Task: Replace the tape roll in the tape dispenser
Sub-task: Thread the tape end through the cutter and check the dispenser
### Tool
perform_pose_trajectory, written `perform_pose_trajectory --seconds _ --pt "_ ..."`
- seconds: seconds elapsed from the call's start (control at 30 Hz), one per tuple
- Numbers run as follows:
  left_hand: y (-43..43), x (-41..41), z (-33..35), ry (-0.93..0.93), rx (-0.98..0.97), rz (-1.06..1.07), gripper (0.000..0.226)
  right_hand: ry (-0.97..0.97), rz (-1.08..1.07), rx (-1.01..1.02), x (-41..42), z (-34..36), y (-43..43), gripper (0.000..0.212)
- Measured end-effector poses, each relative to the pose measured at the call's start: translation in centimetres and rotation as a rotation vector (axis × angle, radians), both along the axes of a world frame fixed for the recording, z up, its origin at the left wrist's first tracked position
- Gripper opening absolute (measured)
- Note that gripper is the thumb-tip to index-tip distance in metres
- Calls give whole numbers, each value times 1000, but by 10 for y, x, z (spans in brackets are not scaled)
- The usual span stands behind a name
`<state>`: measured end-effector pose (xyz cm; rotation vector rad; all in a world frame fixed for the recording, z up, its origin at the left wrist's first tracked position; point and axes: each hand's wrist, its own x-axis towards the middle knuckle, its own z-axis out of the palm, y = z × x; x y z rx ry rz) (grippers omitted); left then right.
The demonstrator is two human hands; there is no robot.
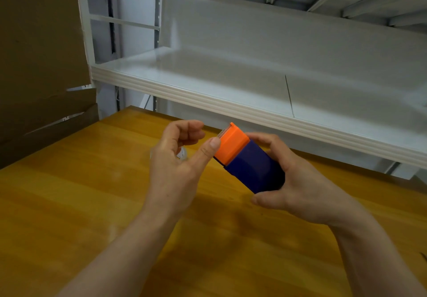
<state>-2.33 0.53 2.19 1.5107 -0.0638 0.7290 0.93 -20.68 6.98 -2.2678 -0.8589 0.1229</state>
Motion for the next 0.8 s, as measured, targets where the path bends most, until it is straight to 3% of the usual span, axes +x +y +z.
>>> perform_pose_trajectory --seconds 0.07,0.23,0.33,0.53,0.8 --pt "-1 0 1 32 24 -17 46 -2 1 -14 1 0 -1 100" --pt "0 0 3 34 89 29 11 10 14 -30 1 -1 -1 101" --pt "2 0 3 42 118 40 1 6 21 -51 0 -1 -1 102" --pt "2 -2 4 56 143 78 7 15 39 -62 0 0 -3 102" --pt "4 2 4 86 -55 50 10 17 69 -92 -2 2 -2 99"
